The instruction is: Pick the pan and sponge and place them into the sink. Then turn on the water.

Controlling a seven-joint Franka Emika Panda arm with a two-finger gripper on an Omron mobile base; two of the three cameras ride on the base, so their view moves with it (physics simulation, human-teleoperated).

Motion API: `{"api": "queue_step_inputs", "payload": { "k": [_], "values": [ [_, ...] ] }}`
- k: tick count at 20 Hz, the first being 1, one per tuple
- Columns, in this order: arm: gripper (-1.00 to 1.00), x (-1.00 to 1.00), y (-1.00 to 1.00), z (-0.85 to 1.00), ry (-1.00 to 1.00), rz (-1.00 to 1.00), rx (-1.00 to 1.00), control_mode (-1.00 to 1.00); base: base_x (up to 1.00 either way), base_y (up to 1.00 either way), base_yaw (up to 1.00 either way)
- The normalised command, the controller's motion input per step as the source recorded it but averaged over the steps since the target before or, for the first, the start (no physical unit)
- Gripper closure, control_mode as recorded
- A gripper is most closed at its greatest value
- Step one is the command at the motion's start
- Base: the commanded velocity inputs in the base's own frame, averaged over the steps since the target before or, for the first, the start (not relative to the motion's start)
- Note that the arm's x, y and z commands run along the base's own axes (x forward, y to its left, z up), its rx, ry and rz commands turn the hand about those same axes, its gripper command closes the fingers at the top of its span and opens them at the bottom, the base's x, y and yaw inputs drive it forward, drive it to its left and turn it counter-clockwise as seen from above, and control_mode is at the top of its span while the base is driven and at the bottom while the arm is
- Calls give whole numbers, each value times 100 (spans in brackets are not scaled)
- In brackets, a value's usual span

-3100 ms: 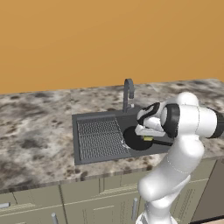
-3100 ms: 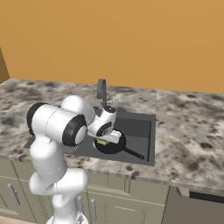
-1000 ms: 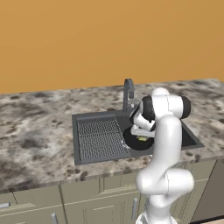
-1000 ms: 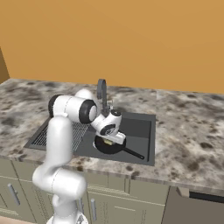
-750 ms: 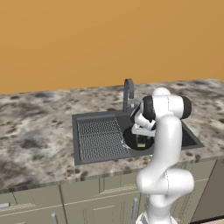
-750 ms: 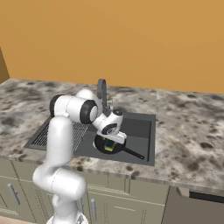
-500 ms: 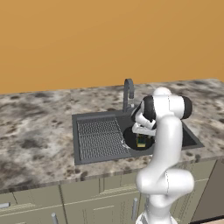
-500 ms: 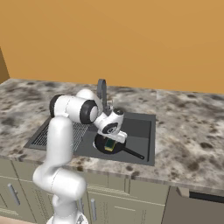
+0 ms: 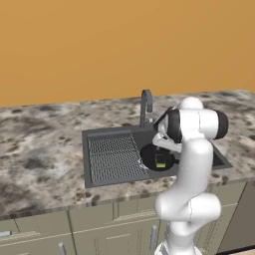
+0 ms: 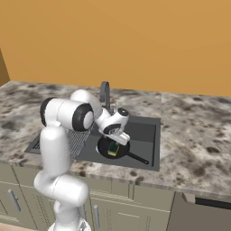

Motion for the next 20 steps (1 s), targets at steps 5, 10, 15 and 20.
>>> {"api": "queue_step_inputs", "payload": {
  "k": [5,10,15,20],
  "values": [
    [-100,-31,-34,80,-1,-17,36,-100,0,0,0],
    [-100,-12,-33,72,3,-29,36,-100,0,0,0],
    [-100,0,-18,86,14,-24,37,-100,0,0,0],
    [-100,0,-5,78,22,-15,39,-100,0,0,0]
  ]
}}
